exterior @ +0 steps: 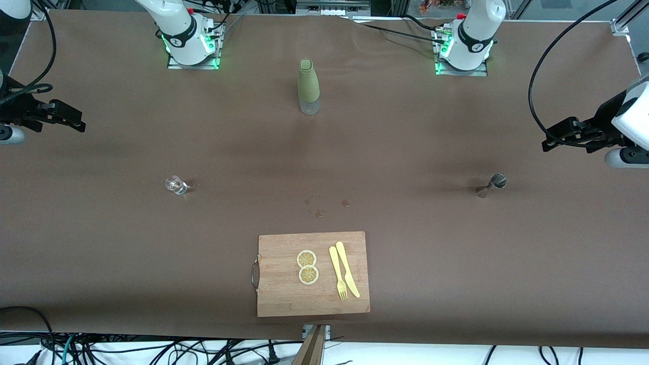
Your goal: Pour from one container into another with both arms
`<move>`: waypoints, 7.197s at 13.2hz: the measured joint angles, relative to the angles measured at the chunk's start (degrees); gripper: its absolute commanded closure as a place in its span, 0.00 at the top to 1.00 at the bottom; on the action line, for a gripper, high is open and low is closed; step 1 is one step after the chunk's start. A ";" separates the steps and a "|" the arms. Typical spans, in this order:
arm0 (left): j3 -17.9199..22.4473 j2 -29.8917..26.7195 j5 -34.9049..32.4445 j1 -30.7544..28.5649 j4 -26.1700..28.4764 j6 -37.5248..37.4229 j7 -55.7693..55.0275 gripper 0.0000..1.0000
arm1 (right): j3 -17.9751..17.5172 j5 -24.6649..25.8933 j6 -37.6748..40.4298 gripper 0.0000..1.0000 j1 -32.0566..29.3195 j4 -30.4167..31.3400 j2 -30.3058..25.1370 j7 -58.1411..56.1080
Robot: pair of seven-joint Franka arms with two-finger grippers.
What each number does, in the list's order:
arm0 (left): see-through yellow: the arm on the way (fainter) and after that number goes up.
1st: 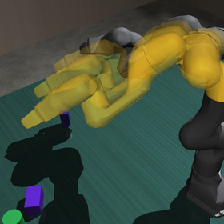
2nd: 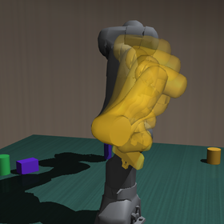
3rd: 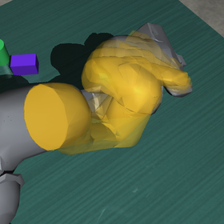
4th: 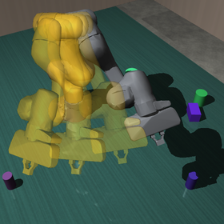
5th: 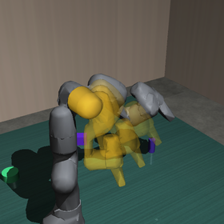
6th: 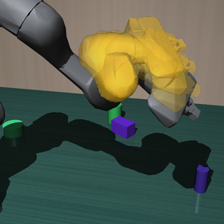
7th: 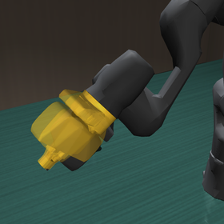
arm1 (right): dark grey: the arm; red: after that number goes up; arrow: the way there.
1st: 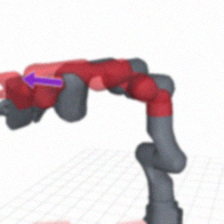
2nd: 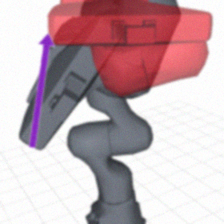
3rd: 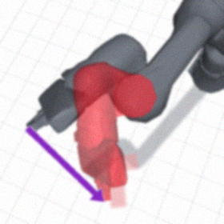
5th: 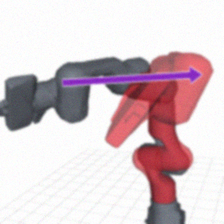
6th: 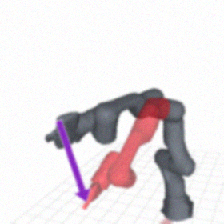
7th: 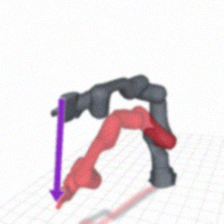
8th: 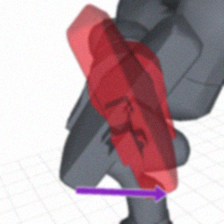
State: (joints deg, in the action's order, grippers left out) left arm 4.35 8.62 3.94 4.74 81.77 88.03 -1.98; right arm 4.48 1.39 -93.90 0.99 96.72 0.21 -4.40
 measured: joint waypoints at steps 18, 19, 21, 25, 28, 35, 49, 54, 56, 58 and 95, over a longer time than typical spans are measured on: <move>0.37 0.14 0.00 -0.43 -0.10 0.09 0.00 1.00 | 0.43 -0.02 0.57 1.00 -0.31 0.04 3.47 -12.30; 0.53 0.29 0.00 -0.77 -0.10 0.09 0.00 1.00 | 0.66 -0.14 0.92 1.00 -0.69 0.04 4.10 -15.45; 0.60 0.68 0.03 -1.92 -0.10 0.09 1.22 1.00 | 0.98 -2.60 2.11 1.00 -2.37 0.05 5.07 -22.14; 0.82 3.21 0.54 -7.68 -0.03 0.08 18.01 1.00 | 1.41 -9.91 3.94 1.00 -8.28 0.13 8.51 -40.36; 4.23 6.08 5.51 -8.66 0.61 -0.20 28.12 1.00 | 1.48 -16.34 3.94 1.00 -10.79 0.17 13.10 -54.29; 16.76 11.53 23.33 -9.05 5.33 -7.43 67.09 1.00 | 1.57 -34.60 2.23 1.00 -15.90 0.25 27.80 -92.10; 21.76 39.18 53.14 -19.34 9.44 -21.48 134.98 1.00 | 1.46 -65.47 -6.28 0.99 -15.89 9.59 43.22 -139.84; 21.63 45.33 59.19 -19.39 9.94 -21.68 146.38 1.00 | 0.91 -70.89 -7.01 0.99 -15.17 11.97 43.61 -144.37; 21.49 46.62 61.83 -19.39 9.94 -21.81 149.96 1.00 | 0.82 -72.61 -7.27 0.99 -14.24 12.19 44.37 -145.32; 20.86 47.62 64.68 -19.38 9.94 -21.83 153.04 1.00 | 0.80 -73.83 -7.59 0.99 -13.53 12.20 44.86 -145.53; 11.89 52.60 76.60 -13.89 8.71 -19.14 156.18 0.00 | -8.59 -82.74 -19.67 0.00 12.43 -10.38 45.31 -115.00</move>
State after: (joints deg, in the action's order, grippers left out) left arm 16.23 61.22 80.54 -9.15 90.48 68.89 154.20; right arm -4.11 -81.36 -113.57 13.43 86.34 45.52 -119.40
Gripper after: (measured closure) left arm 0.789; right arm 0.877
